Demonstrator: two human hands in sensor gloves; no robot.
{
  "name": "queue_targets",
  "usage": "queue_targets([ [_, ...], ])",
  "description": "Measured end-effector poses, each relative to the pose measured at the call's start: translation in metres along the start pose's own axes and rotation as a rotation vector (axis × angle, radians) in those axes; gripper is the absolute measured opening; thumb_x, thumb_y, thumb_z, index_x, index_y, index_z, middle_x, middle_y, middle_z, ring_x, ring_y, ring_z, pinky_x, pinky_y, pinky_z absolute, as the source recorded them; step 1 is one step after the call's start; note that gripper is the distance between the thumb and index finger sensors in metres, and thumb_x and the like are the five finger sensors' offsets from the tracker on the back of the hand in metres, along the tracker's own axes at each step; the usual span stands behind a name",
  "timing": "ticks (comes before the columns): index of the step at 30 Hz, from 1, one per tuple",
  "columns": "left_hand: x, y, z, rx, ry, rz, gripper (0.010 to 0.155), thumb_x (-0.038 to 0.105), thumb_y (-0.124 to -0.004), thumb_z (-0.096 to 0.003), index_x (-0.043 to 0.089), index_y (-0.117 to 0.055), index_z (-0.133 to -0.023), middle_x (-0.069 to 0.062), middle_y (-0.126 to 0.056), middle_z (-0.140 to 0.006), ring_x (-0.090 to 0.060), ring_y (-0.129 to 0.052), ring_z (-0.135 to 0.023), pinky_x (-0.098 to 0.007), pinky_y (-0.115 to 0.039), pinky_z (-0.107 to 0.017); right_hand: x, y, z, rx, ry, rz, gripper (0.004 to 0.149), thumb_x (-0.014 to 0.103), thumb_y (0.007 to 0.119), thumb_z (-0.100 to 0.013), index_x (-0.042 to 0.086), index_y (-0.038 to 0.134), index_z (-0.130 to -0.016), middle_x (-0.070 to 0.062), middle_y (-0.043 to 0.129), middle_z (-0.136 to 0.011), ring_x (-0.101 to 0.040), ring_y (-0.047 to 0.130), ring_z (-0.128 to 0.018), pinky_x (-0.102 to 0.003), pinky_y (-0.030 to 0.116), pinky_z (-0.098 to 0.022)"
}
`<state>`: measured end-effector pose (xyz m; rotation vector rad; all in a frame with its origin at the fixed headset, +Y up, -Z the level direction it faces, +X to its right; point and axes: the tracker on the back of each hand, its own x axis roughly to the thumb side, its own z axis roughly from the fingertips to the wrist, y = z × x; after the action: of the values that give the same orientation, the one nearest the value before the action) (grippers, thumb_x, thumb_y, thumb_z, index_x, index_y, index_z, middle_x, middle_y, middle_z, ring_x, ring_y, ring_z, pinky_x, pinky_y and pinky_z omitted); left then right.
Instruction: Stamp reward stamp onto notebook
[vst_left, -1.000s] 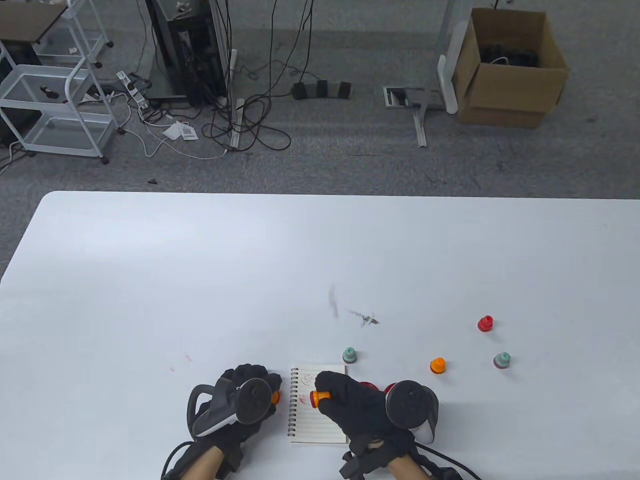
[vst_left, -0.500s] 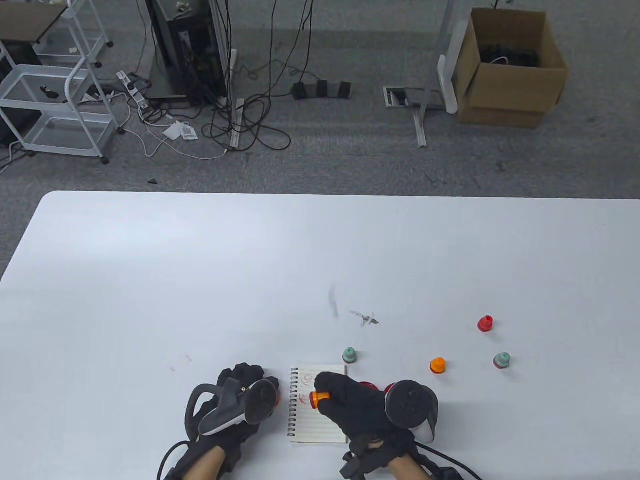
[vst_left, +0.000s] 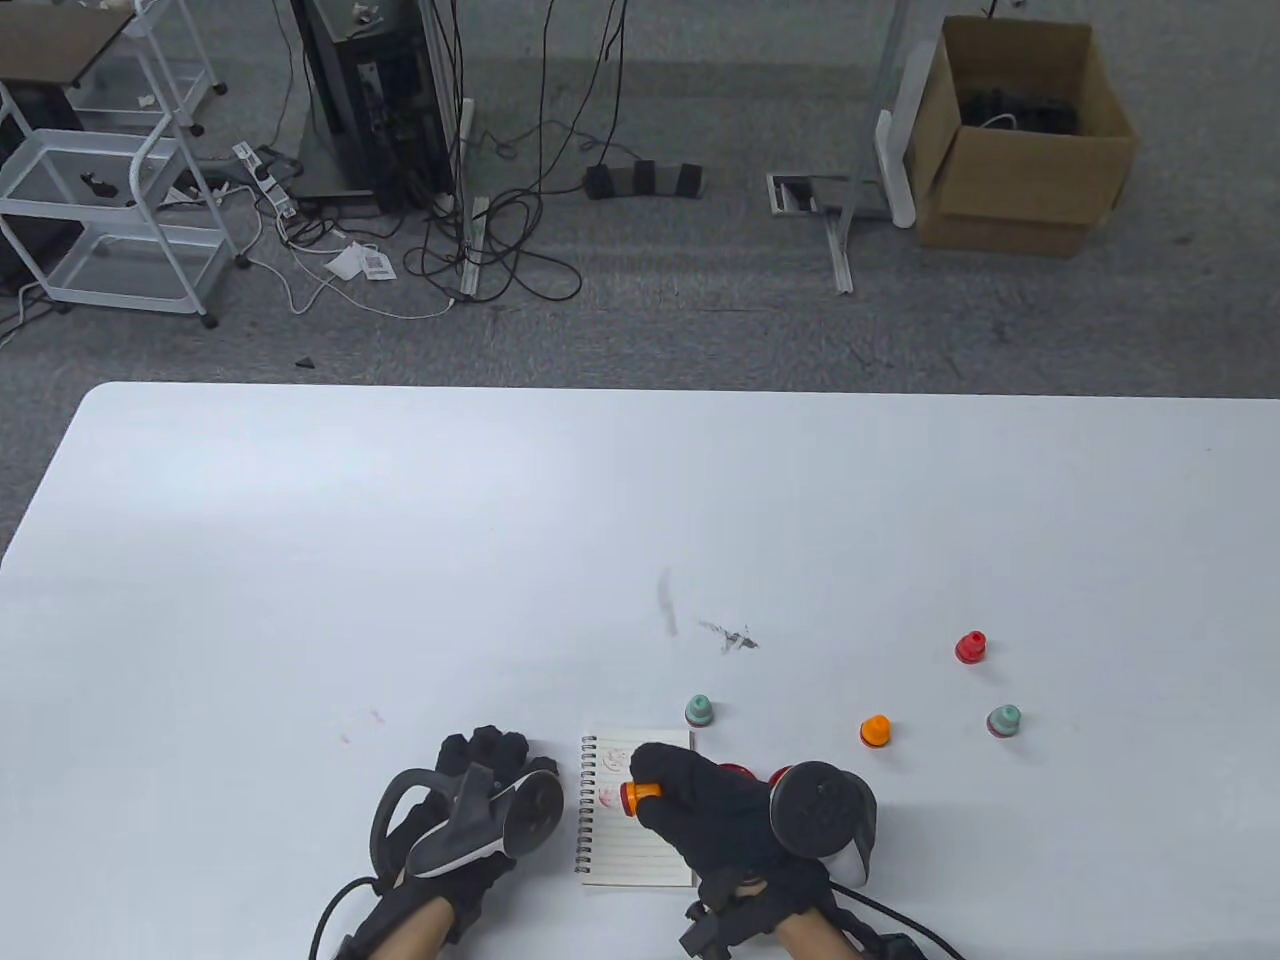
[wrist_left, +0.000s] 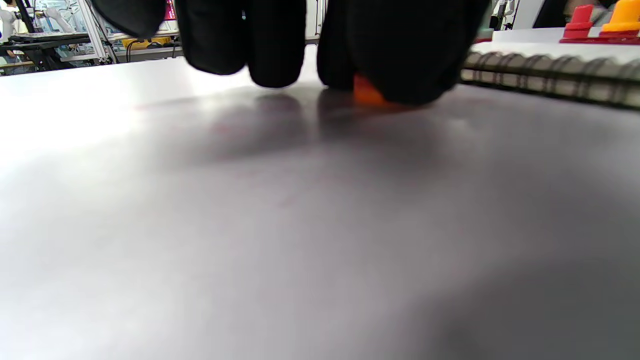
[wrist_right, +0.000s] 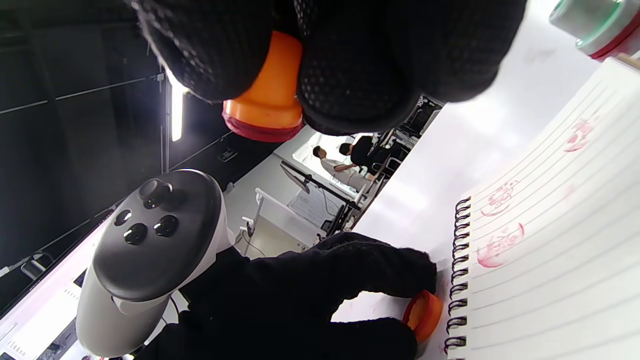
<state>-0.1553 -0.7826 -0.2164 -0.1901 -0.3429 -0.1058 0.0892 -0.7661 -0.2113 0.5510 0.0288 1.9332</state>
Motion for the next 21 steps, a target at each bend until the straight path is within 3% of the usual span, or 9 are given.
queue_targets([
  [10,-0.007,0.003,0.003,-0.011,-0.007,0.045,0.066,0.046,-0.081,-0.0446,0.031,-0.068,-0.107,-0.009,-0.067,-0.111,-0.04,-0.066,-0.106,-0.063,-0.057,-0.08,0.002,-0.005,0.0,-0.033,-0.009,-0.004,0.055,0.033,0.083,-0.041,0.01,0.075,-0.09,-0.016,0.091,-0.075,-0.025,0.096,-0.045,-0.034,0.083,-0.035],
  [19,-0.018,0.016,0.015,0.134,0.006,0.108,0.066,0.054,-0.074,-0.0465,0.035,-0.066,-0.108,-0.009,-0.066,-0.114,-0.04,-0.065,-0.108,-0.062,-0.057,-0.08,0.01,-0.039,0.003,-0.174,-0.043,0.232,0.052,0.029,0.077,-0.044,0.006,0.075,-0.091,-0.019,0.091,-0.076,-0.026,0.097,-0.043,-0.035,0.083,-0.032],
  [21,-0.019,0.019,0.02,0.222,0.005,0.107,0.066,0.056,-0.074,-0.0453,0.037,-0.067,-0.108,-0.005,-0.068,-0.114,-0.037,-0.067,-0.108,-0.062,-0.058,-0.081,0.01,-0.045,0.004,-0.187,-0.046,0.302,0.052,0.028,0.077,-0.044,0.006,0.076,-0.091,-0.02,0.091,-0.076,-0.026,0.097,-0.042,-0.034,0.083,-0.031],
])
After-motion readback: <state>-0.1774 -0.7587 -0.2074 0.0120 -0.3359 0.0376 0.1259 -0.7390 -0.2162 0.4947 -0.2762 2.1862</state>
